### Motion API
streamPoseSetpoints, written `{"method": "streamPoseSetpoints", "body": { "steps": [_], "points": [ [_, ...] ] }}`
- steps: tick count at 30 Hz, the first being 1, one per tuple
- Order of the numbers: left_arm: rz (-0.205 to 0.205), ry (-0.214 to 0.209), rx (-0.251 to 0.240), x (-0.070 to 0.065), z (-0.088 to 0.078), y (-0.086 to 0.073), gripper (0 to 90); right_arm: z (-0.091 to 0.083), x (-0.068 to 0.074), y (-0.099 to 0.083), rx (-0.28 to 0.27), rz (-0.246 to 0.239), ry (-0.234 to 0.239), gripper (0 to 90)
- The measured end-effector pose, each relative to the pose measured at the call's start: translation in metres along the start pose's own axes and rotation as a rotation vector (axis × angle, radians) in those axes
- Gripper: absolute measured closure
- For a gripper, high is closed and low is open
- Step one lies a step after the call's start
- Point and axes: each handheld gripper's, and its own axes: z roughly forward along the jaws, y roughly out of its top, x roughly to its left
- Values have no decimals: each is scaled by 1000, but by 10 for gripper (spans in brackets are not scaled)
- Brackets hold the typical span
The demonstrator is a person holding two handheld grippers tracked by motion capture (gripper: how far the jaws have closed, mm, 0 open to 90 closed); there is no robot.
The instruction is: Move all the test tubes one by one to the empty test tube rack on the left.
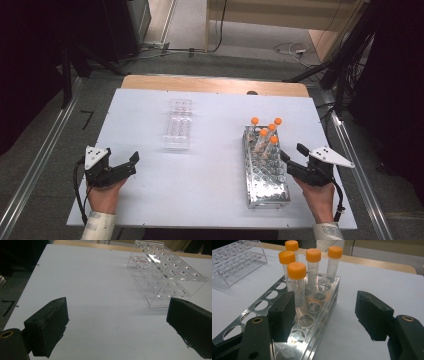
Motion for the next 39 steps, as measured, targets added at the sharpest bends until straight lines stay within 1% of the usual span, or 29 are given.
{"method": "streamPoseSetpoints", "body": {
  "steps": [6,14,19,25,28,30,33,35,39],
  "points": [
    [0,-2,2,0,0,0,40,5,3,2,4,-3,12,313],
    [-1,-1,1,0,0,0,40,11,4,4,6,-13,37,359],
    [0,-4,2,0,0,0,40,18,5,5,15,-17,60,368],
    [-1,-4,4,0,0,0,40,28,9,6,30,-49,90,433],
    [-1,-5,5,0,1,0,40,32,11,7,40,-64,91,451],
    [0,-4,5,0,1,0,40,35,11,7,51,-66,102,456],
    [0,-4,5,0,1,0,40,38,12,8,60,-73,105,470],
    [-1,-3,5,0,1,0,40,39,12,9,60,-76,113,490],
    [-2,-5,6,0,1,0,40,41,11,9,65,-72,123,500]
  ]
}}
